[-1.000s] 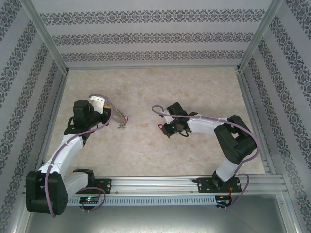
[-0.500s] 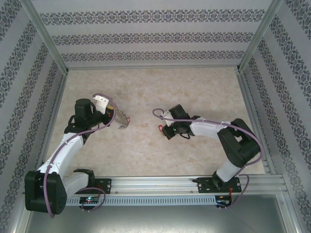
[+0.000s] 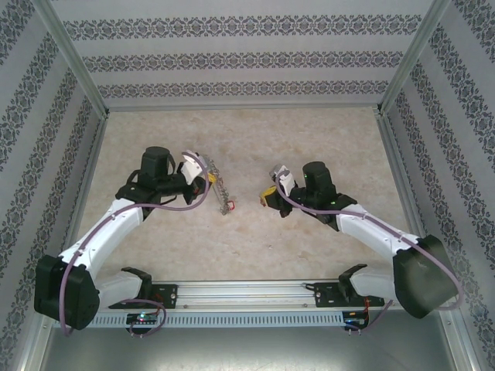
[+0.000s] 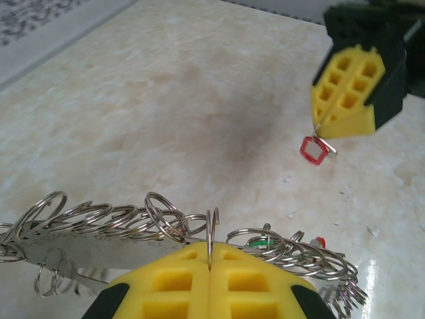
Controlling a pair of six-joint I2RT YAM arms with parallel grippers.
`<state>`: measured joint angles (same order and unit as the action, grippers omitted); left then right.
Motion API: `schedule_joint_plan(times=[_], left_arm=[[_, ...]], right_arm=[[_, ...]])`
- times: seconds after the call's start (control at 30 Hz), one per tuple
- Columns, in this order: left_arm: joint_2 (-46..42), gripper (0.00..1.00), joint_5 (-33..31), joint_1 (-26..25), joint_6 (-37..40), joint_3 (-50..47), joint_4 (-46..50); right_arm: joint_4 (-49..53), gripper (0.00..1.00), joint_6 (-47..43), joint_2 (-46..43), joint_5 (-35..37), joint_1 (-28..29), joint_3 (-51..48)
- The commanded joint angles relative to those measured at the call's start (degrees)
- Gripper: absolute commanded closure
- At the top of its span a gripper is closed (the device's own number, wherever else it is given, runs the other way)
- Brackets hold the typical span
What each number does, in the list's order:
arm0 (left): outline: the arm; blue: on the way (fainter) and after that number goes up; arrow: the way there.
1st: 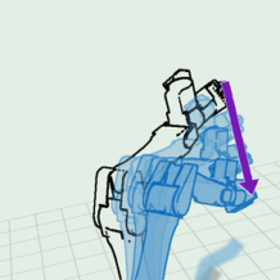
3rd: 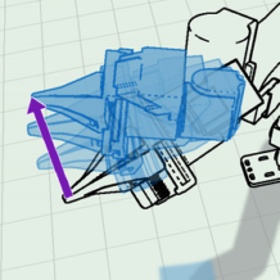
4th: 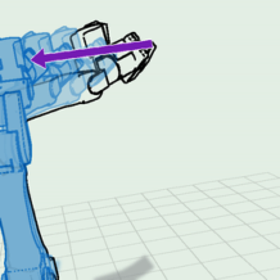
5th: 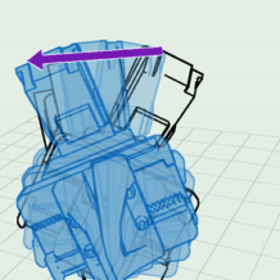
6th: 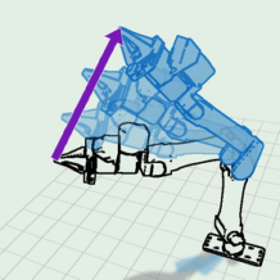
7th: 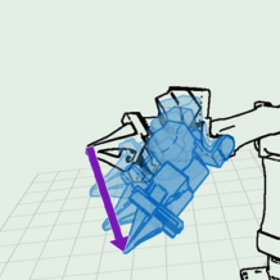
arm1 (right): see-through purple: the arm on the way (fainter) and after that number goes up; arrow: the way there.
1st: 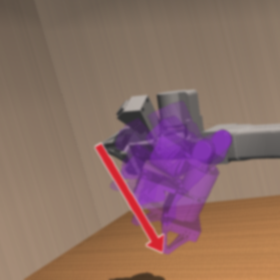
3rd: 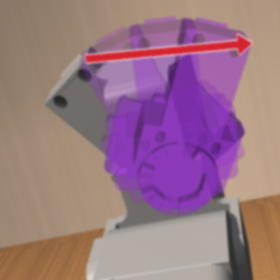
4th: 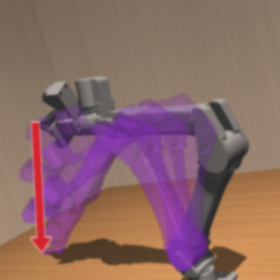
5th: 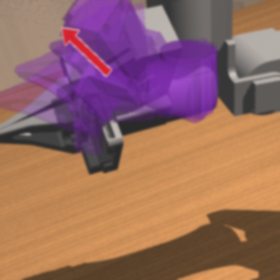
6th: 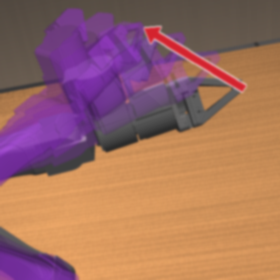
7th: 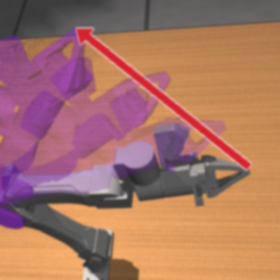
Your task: Put the keys on the keyring
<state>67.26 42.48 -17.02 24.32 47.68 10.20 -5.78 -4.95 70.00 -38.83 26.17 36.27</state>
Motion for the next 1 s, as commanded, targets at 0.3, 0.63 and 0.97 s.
schedule_joint_plan(times=[0.3, 0.63, 0.97], left_arm=[[3.49, 1.00, 2.08, -7.98, 7.77, 1.93, -12.38], [7.95, 1.00, -1.75, -13.38, 13.59, 6.68, -7.22], [9.45, 1.00, -11.53, -16.63, 9.23, 7.51, -11.19]], right_arm=[[-1.88, 1.00, 6.03, -3.07, -7.47, -0.87, 3.18], [1.12, 1.00, 7.60, -2.14, -5.29, 1.11, 7.69], [6.65, 1.00, 3.84, -0.83, -5.14, 2.51, 11.53]])
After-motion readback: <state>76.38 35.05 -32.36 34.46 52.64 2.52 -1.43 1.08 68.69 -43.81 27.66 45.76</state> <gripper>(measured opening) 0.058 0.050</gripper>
